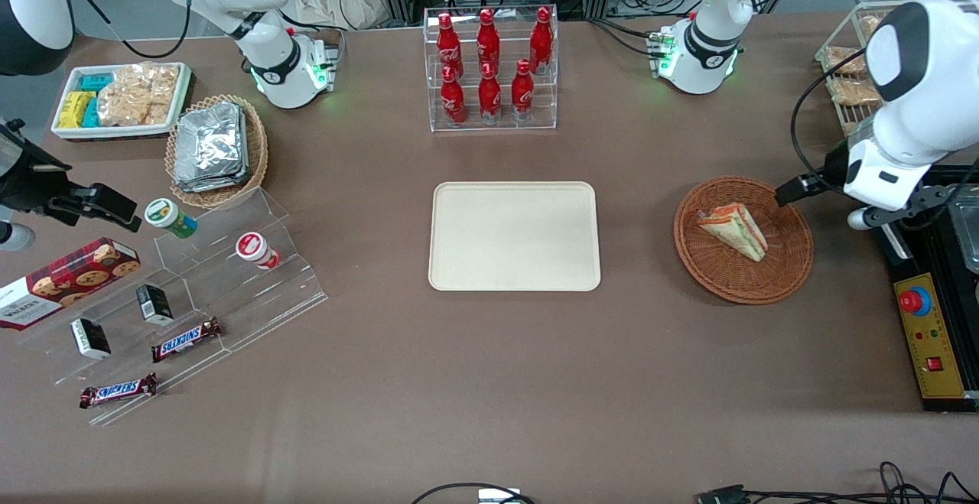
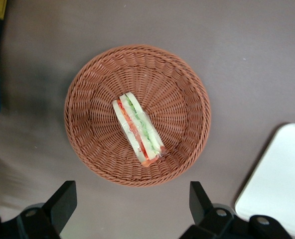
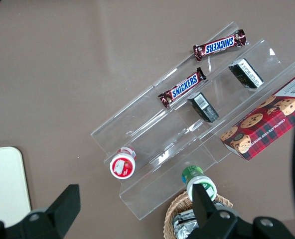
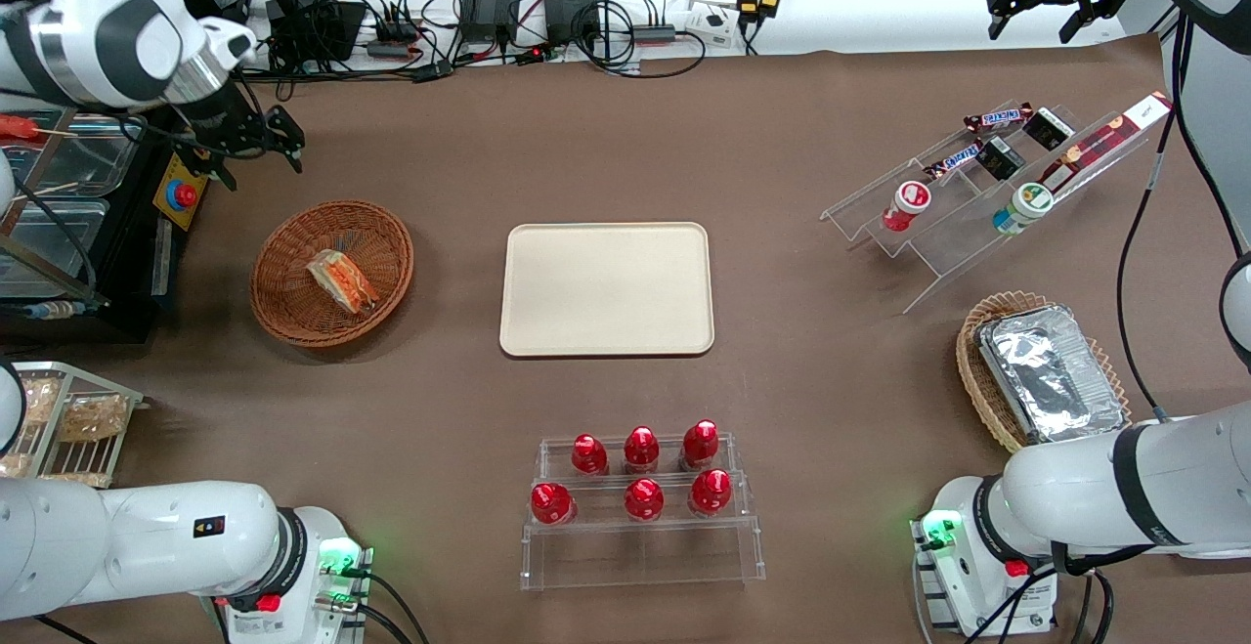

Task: Place sandwich from basket to tray
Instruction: 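Move the left gripper over the sandwich in the wicker basket, then lower the left gripper and close it on the sandwich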

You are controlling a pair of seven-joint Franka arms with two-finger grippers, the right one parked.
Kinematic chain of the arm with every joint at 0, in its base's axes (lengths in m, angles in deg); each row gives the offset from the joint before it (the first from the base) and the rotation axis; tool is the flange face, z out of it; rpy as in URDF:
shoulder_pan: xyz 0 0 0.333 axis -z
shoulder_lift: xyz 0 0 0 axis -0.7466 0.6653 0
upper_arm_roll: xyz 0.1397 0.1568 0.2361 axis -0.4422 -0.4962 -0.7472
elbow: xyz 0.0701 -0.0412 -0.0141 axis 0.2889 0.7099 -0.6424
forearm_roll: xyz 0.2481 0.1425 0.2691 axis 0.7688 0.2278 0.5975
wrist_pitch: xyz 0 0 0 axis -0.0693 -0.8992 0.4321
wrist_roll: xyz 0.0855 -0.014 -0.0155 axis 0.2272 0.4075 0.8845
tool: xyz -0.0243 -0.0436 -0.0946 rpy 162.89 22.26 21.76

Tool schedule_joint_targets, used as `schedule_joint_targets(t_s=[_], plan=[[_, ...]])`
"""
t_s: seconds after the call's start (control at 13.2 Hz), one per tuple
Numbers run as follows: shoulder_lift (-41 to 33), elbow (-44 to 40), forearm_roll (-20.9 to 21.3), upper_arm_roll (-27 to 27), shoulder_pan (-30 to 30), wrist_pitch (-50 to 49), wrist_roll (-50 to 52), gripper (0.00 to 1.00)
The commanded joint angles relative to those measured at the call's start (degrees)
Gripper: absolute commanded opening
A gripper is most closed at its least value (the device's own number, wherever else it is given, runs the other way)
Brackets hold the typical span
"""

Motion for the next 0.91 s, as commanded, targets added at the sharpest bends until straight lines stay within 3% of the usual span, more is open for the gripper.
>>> schedule_joint_targets(t_s=[0.0,0.83], plan=[[-2.9,7.2,0.4,0.4,0.3,6.6,5.9,1.00],[-0.5,23.4,0.4,1.5,0.6,29.0,17.3,1.00]])
